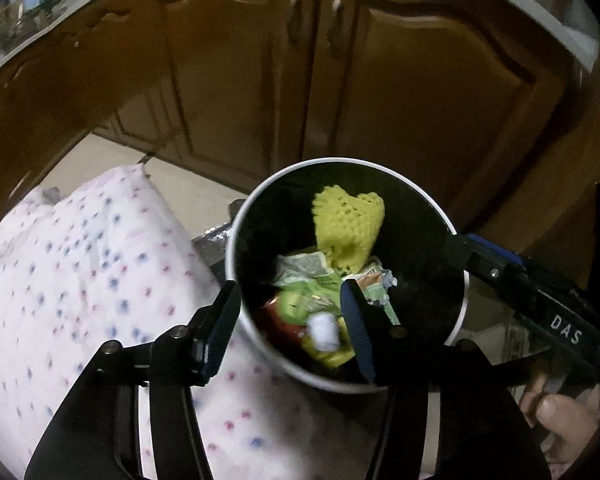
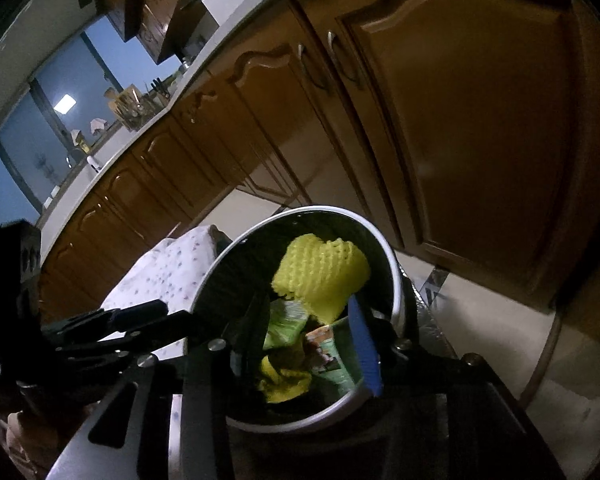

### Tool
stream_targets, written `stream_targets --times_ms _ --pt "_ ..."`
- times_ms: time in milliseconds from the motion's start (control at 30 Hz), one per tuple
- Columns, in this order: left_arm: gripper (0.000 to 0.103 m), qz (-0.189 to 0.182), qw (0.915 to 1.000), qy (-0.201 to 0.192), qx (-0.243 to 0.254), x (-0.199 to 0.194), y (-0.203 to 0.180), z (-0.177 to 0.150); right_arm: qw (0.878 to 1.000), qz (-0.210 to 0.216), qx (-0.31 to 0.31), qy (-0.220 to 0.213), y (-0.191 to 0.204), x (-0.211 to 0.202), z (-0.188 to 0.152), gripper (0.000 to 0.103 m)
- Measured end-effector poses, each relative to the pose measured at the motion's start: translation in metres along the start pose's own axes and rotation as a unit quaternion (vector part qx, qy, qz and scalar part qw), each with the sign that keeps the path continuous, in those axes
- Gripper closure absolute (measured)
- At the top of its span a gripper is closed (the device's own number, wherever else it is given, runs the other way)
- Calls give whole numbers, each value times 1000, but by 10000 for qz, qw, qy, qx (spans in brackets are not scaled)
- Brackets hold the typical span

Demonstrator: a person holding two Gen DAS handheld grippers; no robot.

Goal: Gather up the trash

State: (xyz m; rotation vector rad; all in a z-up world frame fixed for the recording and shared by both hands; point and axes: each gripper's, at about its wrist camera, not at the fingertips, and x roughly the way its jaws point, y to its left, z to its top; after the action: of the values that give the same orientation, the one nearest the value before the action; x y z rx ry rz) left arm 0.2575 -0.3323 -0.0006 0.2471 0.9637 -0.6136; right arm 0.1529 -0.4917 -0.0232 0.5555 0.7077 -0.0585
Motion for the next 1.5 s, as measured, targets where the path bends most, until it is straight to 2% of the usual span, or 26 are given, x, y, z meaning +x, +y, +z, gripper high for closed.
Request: stream_targets --times_ms 267,400,467,533,600,700,800,900,1000,1067,1100,1133,1167,1233,1333,1400,1500 --pt "39 -32 9972 -316 -679 -36 36 -45 9993 208 129 -293 16 -26 -28 47" --pt "38 -104 9916 -585 -1147 -58 59 -78 9982 255 54 -546 34 -44 -53 44" --pt "37 -85 9879 -767 -1343 -71 68 -96 9973 259 29 -686 44 -53 -66 39" --pt "32 -28 9854 -917 -1433 -82 74 -111 9962 255 -14 -830 53 -61 -80 30" --pt "28 -14 9841 -964 -1492 -90 77 -125 9954 238 -81 -924 61 -68 -91 29" --pt "28 99 9835 -1032 -1484 -100 78 -145 9946 209 -212 -990 73 -77 -106 29" --pt "28 186 9817 -1168 -1496 -112 78 -162 9944 211 -278 -996 80 -85 -118 24" --pt "28 269 9789 -1423 -1444 -129 78 -178 9935 173 -443 -1031 89 -94 -126 23" --pt "28 399 9710 -1914 -1379 -156 77 -190 9881 59 -755 -1335 104 -116 -131 22" --pt "21 428 9648 -2201 -1377 -173 76 -196 9817 -6 -971 -1637 117 -132 -135 13" --pt "14 514 9593 -2394 -1406 -185 76 -201 9766 -27 -1111 -1841 124 -141 -138 3" --pt "7 619 9520 -2624 -1452 -196 76 -207 9697 -59 -1261 -2093 131 -150 -142 0" --pt "3 708 9467 -2770 -1484 -203 75 -210 9639 -110 -1379 -2275 136 -155 -145 0" --pt "0 1137 9286 -3181 -1536 -217 73 -224 9519 -187 -1653 -2572 145 -161 -155 0" --pt "0 1640 9130 -3425 -1492 -223 70 -239 9496 -212 -1755 -2588 147 -154 -166 0" --pt "0 1825 9093 -3442 -1461 -220 71 -249 9537 -177 -1698 -2477 144 -145 -174 0" --pt "0 1930 9070 -3471 -1399 -214 71 -261 9521 -186 -1727 -2517 140 -137 -184 0"
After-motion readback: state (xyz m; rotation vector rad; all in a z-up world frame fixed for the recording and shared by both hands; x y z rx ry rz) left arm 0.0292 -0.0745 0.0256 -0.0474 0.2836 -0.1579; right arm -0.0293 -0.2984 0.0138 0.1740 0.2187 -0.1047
